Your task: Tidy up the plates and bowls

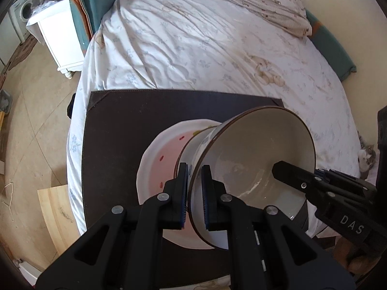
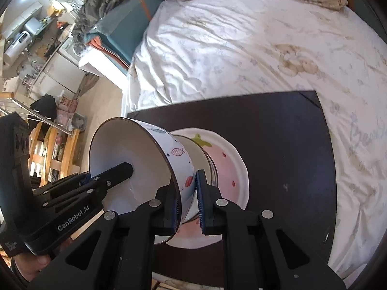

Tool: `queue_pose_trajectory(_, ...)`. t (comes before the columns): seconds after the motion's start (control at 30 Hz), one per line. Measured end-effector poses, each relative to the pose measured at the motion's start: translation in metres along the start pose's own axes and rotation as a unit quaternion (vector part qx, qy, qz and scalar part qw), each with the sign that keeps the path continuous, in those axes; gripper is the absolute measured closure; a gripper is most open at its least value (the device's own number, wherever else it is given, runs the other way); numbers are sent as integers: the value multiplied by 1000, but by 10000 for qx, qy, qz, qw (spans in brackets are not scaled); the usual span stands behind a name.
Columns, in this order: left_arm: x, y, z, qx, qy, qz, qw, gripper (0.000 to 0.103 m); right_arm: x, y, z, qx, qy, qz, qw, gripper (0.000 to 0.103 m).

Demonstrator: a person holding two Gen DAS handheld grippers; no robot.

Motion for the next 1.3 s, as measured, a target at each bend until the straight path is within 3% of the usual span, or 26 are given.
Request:
queue_pose_trajectory(0.27,4,3,6,121,-120,21,9999,96,-10,22,-6,31,231,491,9985,89)
queue_pose_trajectory(0.6,5,6,15,45,-404,54,9992,96,-9,28,-7,127,409,651,9970,82)
queue_pose_trajectory(0.87,7,4,17,-39,-520,24,9986,96,-6,25,-10,211,524,635,9964,80)
queue_pose_trajectory(1.0,7,5,19,-51,-523,12,9986,96,0,17,-17,361,757,552,9949,74)
queue_pose_trajectory(1.03,7,4,18,-61,-502,-10,9987,96,1,14,-18,352,782,497,9951,66)
queue_pose_trajectory(1.1,8,3,16,-41,-457,-51,9989,96,5,9,-21,245,753,387,9961,61)
queue_pose_trajectory(1.23,7,3,16,-37,-516,-34,9987,96,7,5,-23,179,665,259,9973,61)
queue_pose_trajectory(1.3,7,4,14,-71,-535,-18,9985,96,8,4,-19,152,504,206,9984,66)
Point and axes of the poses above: each gripper's, at about its wrist camera, not at the fingertips, and y roughly the way its jaws point, z to its left, x to its top, the point moved 3 cm from there along y, roughly the way its jaws point, and after that the axes turned 10 degrees about -z, right-handed, at the moved point
